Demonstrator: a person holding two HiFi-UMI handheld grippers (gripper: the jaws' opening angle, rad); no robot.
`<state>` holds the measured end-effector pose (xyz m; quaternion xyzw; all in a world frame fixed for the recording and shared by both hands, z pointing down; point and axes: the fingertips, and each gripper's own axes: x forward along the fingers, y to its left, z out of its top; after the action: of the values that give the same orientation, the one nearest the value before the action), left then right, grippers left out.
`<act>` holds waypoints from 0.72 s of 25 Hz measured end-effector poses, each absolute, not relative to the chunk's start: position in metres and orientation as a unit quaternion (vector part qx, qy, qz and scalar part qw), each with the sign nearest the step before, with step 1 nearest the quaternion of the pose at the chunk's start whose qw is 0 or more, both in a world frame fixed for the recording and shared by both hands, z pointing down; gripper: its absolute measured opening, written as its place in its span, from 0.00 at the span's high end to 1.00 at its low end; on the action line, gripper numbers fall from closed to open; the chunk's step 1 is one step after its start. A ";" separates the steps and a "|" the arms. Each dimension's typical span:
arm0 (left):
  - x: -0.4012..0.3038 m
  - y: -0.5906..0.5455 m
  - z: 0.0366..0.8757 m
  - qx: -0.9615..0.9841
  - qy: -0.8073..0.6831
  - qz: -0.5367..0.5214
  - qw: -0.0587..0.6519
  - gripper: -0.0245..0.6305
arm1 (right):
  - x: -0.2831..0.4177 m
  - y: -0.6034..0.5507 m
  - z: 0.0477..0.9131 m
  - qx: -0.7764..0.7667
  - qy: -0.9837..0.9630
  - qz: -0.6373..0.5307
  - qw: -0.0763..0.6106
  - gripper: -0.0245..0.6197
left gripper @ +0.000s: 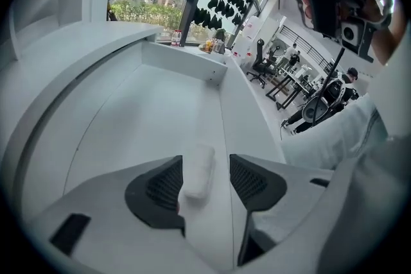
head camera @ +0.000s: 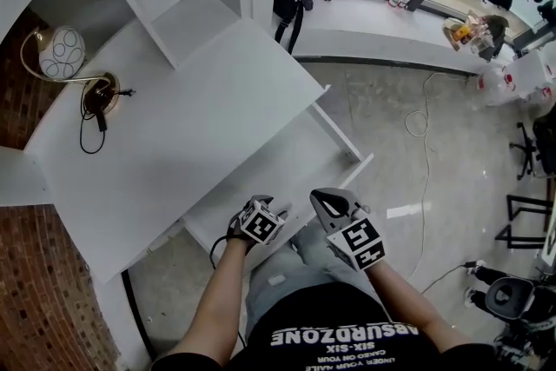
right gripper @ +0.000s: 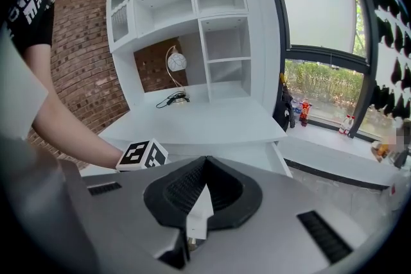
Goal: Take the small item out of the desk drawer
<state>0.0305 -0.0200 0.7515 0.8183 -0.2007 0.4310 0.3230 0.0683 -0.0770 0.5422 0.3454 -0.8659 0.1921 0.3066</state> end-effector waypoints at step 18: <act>0.043 -0.011 0.795 0.803 -0.178 0.458 0.338 0.63 | 0.080 -0.076 0.552 0.368 -0.854 0.206 0.305 0.96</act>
<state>0.0431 -0.0106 0.7948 0.8028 -0.1779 0.4579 0.3379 0.0802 -0.0759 0.5523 0.3676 -0.8542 0.2062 0.3045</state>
